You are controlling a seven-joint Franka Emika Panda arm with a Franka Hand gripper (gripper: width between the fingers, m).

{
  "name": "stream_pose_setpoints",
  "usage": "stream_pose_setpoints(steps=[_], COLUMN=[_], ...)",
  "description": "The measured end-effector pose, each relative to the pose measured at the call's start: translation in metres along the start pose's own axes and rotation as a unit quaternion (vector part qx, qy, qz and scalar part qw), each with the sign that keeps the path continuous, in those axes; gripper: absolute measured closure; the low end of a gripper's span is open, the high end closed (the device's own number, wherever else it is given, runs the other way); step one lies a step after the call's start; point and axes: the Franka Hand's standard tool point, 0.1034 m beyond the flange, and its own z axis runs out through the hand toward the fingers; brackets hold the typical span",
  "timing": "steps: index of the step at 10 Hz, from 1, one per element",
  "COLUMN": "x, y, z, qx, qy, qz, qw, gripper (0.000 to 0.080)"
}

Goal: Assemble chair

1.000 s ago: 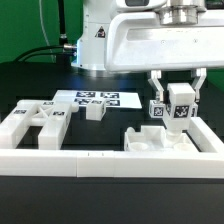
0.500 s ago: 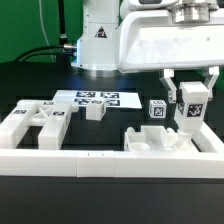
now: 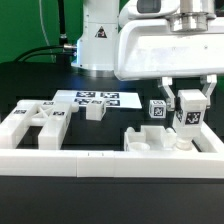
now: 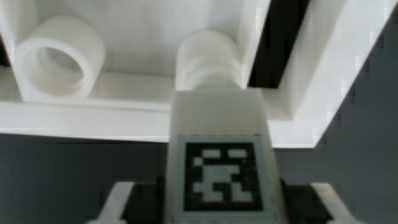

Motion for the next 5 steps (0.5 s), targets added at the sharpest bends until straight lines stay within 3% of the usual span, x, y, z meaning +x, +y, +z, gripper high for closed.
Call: stream_pose_setpoints(steps=[5], x=[-0.0065], y=[-0.0046], z=[0.0081], qx=[0.0], qy=[0.007], qz=[-0.002], qw=[1.0], gripper=[0.0515])
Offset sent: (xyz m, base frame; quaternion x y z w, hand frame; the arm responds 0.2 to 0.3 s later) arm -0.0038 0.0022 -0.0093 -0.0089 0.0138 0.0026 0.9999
